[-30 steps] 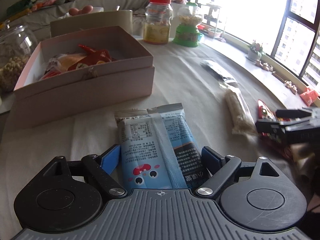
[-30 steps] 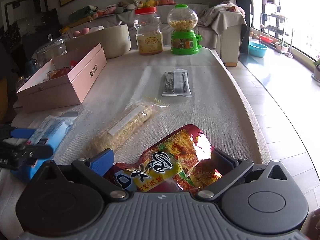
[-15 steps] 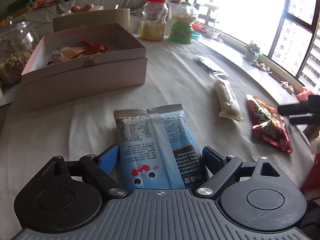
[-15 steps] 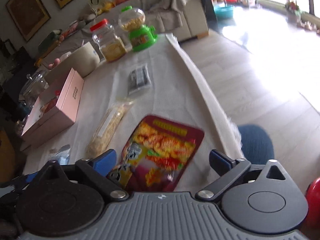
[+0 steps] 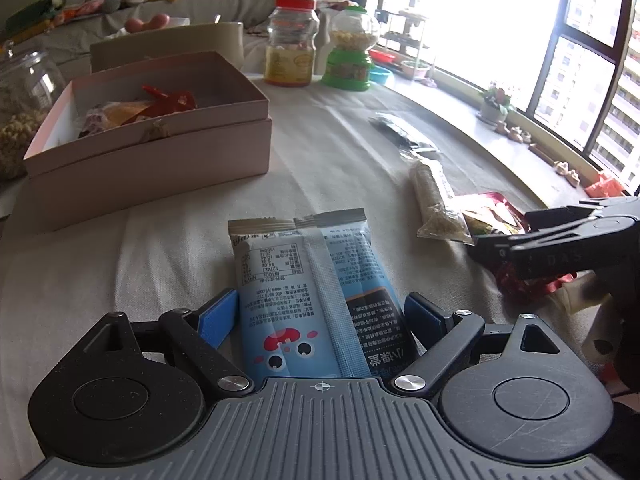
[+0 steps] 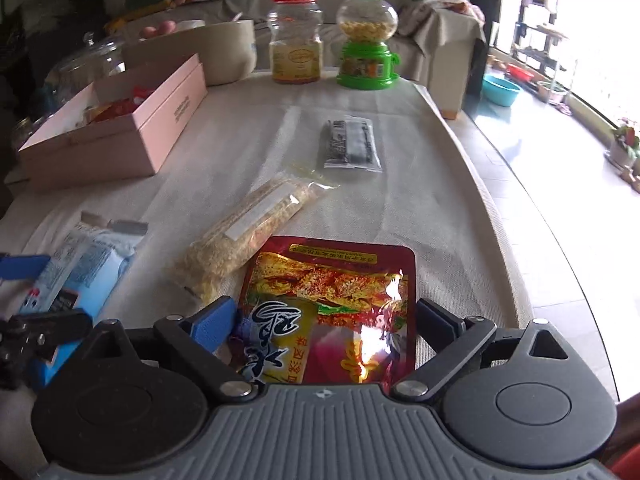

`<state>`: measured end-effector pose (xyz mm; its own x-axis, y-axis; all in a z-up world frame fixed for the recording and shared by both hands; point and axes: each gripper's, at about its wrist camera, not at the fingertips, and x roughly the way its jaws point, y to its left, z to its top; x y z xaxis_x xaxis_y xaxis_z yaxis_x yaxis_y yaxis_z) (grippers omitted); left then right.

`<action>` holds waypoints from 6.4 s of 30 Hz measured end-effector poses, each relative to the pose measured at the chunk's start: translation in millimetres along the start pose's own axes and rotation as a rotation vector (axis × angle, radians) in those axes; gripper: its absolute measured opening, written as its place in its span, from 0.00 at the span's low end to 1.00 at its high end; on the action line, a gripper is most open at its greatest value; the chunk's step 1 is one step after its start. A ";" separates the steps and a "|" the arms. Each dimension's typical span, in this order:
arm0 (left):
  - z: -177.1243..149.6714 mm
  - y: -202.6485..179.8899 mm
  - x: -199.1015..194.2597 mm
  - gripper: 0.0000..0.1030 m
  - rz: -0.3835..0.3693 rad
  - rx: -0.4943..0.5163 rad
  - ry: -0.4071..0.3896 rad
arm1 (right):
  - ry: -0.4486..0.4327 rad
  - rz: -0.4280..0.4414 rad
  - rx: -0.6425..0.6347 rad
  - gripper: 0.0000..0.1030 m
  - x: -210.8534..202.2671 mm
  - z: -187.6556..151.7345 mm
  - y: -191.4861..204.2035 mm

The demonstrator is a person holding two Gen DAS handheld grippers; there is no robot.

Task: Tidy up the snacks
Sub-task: 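Grasp and lift the large red spicy bag with the right tool while the left tool holds the blue packet, then carry the red bag with the right tool while the left tool carries the blue packet into the pink box, then open both tools inside the pink box and withdraw, then grasp the clear grain bag with the left tool while the right tool grasps the dark bar packet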

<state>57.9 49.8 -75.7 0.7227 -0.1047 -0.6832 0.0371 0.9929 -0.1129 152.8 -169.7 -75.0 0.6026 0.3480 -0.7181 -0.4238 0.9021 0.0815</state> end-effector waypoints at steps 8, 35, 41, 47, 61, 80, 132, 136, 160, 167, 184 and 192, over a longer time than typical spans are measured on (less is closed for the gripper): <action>-0.8 -0.4 -0.1 0.91 0.001 0.003 -0.006 | -0.023 0.000 -0.016 0.92 -13.7 -16.8 -4.6; 72.9 50.6 -178.8 0.87 0.129 0.019 -0.410 | -0.343 0.361 -0.213 0.66 -146.3 94.0 60.1; 153.2 96.7 -177.5 0.87 0.137 -0.096 -0.505 | -0.465 0.320 -0.207 0.67 -151.2 187.8 94.6; 173.7 134.2 -65.2 0.88 0.067 -0.187 -0.344 | -0.428 0.268 -0.245 0.67 -111.7 217.8 119.8; 135.4 160.4 50.9 0.88 0.090 -0.005 -0.123 | -0.061 0.356 -0.182 0.67 71.6 255.4 134.9; 132.1 169.5 -8.4 0.86 0.045 -0.114 -0.297 | 0.144 0.471 -0.142 0.80 145.8 257.7 173.8; 96.7 143.2 -29.3 0.66 0.092 -0.159 -0.234 | 0.089 0.468 -0.260 0.64 106.7 264.1 219.5; 106.3 145.1 -28.8 0.62 0.094 -0.168 -0.287 | 0.000 0.451 -0.207 0.68 84.2 258.3 172.4; 124.6 78.2 -9.4 0.32 0.068 -0.113 -0.251 | -0.090 -0.007 -0.017 0.79 68.5 127.7 -52.2; 104.1 8.0 26.5 0.33 -0.125 0.056 -0.065 | -0.070 0.026 -0.034 0.52 98.6 130.1 -33.2; 92.4 -55.0 91.0 0.37 -0.246 0.098 0.045 | -0.061 -0.030 0.038 0.41 21.0 44.6 -62.0; 91.8 -63.6 96.1 0.38 -0.241 0.114 0.063 | -0.091 -0.004 0.055 0.64 13.0 28.6 -50.1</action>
<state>188.4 -18.2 -68.0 0.6392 -0.3381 -0.6907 0.2826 0.9386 -0.1979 201.2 -203.1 -68.7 0.6645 0.3639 -0.6527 -0.3851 0.9153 0.1182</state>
